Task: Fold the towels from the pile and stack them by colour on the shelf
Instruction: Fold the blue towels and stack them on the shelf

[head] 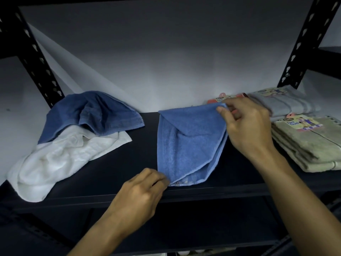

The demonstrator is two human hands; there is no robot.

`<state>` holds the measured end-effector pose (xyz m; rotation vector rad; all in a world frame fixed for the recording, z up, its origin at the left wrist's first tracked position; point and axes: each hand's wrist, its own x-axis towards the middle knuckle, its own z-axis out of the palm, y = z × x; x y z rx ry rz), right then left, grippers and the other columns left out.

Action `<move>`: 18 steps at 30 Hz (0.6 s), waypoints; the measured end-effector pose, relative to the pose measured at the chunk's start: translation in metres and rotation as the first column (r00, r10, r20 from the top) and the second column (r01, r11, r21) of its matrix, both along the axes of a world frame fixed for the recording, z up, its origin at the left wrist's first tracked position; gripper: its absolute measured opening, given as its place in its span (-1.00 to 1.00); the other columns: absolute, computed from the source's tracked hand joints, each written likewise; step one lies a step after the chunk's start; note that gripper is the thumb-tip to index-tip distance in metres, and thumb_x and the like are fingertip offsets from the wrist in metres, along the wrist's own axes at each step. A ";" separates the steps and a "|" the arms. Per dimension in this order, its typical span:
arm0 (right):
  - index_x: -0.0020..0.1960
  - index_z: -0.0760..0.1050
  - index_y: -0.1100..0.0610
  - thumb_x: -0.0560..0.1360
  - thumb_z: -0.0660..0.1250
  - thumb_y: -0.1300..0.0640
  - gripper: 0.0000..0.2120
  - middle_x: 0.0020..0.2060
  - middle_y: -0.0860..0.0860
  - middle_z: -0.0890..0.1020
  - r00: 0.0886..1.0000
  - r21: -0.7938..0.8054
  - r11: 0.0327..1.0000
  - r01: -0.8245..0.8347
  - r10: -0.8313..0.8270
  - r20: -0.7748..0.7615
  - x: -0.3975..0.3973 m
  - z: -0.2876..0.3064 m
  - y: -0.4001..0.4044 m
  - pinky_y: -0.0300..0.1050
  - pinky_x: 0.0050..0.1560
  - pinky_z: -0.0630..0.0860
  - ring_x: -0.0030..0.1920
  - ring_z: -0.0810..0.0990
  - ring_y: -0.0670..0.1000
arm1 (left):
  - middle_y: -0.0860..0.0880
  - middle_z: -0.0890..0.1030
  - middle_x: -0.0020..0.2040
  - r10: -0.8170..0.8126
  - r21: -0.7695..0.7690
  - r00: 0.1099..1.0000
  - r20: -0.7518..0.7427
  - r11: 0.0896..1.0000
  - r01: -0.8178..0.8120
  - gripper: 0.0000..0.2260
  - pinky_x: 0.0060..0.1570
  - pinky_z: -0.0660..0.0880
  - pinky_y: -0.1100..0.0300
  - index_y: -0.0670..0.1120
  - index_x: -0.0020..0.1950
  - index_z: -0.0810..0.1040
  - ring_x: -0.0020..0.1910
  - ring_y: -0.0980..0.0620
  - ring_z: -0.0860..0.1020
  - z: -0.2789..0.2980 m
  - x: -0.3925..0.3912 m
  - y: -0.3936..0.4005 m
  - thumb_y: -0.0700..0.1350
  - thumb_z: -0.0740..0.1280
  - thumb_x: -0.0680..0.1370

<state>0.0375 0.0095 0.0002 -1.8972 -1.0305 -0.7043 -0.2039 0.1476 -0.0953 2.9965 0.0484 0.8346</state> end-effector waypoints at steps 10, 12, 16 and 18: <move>0.09 0.64 0.10 0.35 0.42 0.28 -0.68 -0.17 -0.03 0.59 0.933 -0.318 0.920 -0.230 0.301 0.196 -0.083 -0.048 0.022 -0.15 -0.50 0.44 -0.16 0.58 0.06 | 0.05 0.58 0.15 0.090 -0.294 0.986 0.138 0.955 -0.046 -0.82 0.09 0.55 0.26 -0.13 0.12 0.66 0.11 0.16 0.58 -0.014 -0.006 0.000 -0.09 0.37 0.59; 0.02 0.66 0.10 0.35 0.48 0.27 -0.74 -0.22 -0.05 0.60 0.927 -0.310 0.915 -0.258 0.325 0.189 -0.094 -0.062 0.023 -0.15 -0.52 0.46 -0.22 0.58 0.00 | 0.06 0.61 0.10 0.106 -0.272 0.981 0.162 0.960 -0.059 -0.83 0.05 0.55 0.24 -0.12 0.09 0.68 0.10 0.14 0.57 -0.016 -0.007 -0.001 -0.09 0.38 0.57; -0.01 0.66 0.12 0.47 0.38 0.19 -0.87 -0.23 -0.06 0.61 0.920 -0.255 0.921 -0.295 0.346 0.183 -0.110 -0.084 0.024 -0.18 -0.44 0.50 -0.25 0.57 -0.06 | 0.10 0.65 0.04 0.121 -0.260 0.976 0.182 0.963 -0.071 -0.82 0.03 0.55 0.21 -0.10 0.07 0.69 0.09 0.13 0.57 -0.017 -0.007 -0.001 -0.07 0.36 0.56; 0.01 0.66 0.13 0.49 0.35 0.19 -0.85 -0.23 -0.06 0.61 0.920 -0.247 0.924 -0.291 0.341 0.195 -0.112 -0.089 0.026 -0.20 -0.42 0.51 -0.25 0.56 -0.07 | 0.11 0.66 0.02 0.125 -0.277 0.975 0.183 0.958 -0.071 -0.81 0.03 0.55 0.22 -0.10 0.07 0.69 0.07 0.14 0.58 -0.018 -0.008 -0.001 -0.06 0.36 0.56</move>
